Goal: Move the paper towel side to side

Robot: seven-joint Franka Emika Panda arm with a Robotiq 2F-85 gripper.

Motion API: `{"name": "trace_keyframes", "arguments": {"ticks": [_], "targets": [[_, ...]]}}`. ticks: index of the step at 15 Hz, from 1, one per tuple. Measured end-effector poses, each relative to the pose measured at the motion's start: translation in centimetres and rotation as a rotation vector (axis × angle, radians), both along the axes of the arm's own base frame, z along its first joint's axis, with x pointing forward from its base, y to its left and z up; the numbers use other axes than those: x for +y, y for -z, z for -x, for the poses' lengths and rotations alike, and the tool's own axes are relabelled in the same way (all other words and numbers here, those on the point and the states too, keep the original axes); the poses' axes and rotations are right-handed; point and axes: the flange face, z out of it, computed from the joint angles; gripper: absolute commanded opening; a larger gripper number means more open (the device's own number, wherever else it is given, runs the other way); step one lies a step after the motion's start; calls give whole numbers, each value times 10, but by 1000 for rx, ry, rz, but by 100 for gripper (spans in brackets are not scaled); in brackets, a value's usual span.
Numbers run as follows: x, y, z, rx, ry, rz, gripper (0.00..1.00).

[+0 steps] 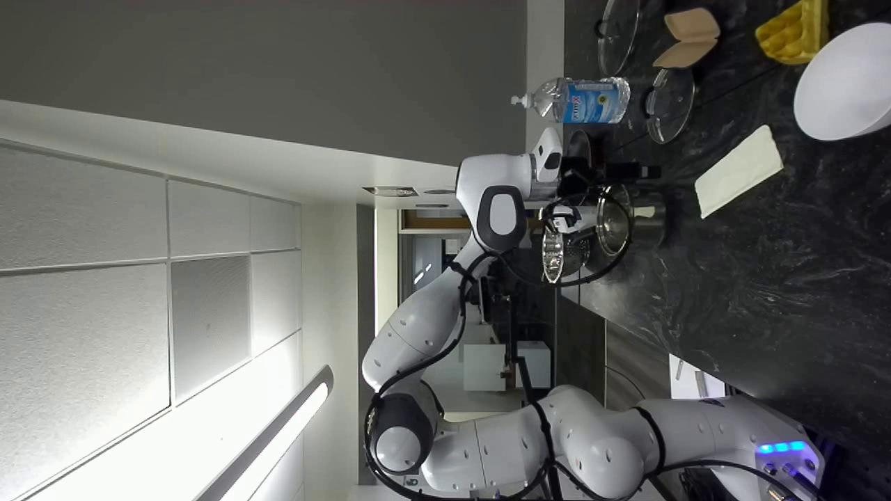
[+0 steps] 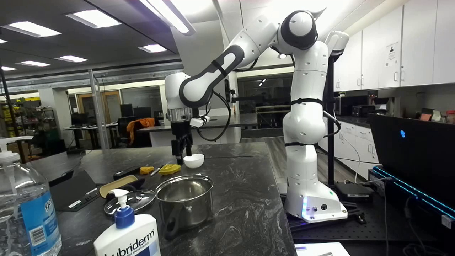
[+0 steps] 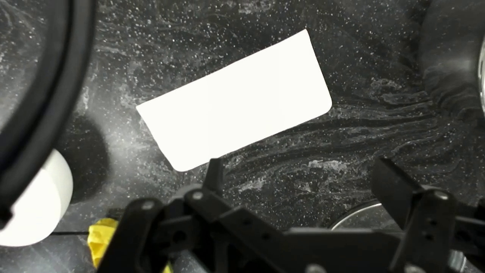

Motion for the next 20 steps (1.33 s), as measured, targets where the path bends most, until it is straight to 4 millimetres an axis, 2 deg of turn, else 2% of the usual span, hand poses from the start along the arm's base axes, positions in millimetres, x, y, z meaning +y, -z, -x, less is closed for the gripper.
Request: {"name": "trace_keyframes", "arguments": {"ticks": [6, 12, 20], "targets": [[-5, 14, 4, 28, 64, -1, 100], [-13, 38, 21, 73, 101, -2, 100], [-1, 72, 47, 49, 62, -1, 100]]}}
